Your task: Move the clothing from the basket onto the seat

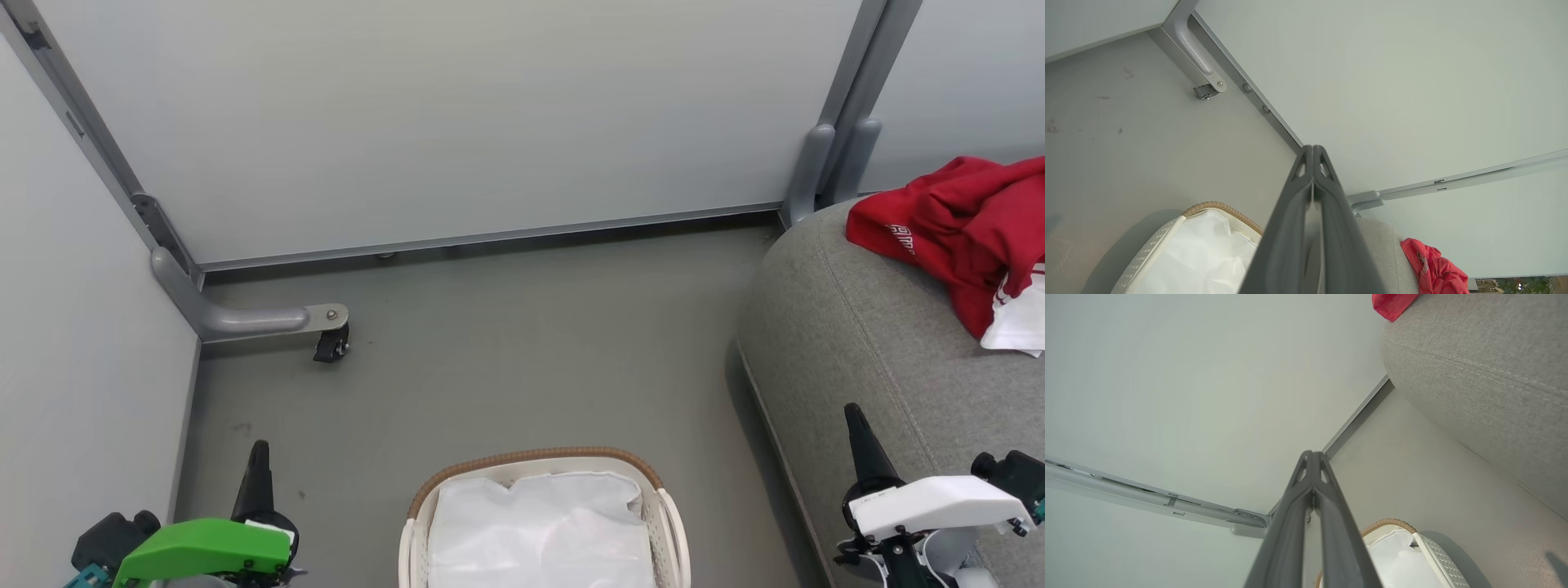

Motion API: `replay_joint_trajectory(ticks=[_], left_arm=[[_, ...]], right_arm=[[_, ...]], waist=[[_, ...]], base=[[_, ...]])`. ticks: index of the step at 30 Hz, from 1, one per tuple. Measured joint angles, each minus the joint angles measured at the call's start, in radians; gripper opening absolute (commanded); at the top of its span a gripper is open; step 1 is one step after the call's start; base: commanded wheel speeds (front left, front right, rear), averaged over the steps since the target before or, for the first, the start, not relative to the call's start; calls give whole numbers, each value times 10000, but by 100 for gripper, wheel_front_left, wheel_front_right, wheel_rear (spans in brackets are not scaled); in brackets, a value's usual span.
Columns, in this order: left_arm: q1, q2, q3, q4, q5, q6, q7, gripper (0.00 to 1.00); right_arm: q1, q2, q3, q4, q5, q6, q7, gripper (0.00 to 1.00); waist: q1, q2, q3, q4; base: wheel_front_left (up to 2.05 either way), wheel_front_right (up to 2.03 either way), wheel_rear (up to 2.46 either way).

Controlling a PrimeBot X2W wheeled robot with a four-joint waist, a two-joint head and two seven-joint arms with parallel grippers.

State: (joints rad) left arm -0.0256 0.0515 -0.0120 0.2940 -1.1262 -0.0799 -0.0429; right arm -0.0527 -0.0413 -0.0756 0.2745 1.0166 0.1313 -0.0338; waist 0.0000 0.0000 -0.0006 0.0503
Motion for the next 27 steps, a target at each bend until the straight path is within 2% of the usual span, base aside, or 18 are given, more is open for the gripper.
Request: replay_joint_trajectory(ticks=[27], left_arm=[[-325,6,533,-236,-2266,-242,690,0]], right_arm=[[-221,-29,-165,-123,2748,-2,690,0]], waist=[[0,0,15,-199]], base=[[0,0,0]])
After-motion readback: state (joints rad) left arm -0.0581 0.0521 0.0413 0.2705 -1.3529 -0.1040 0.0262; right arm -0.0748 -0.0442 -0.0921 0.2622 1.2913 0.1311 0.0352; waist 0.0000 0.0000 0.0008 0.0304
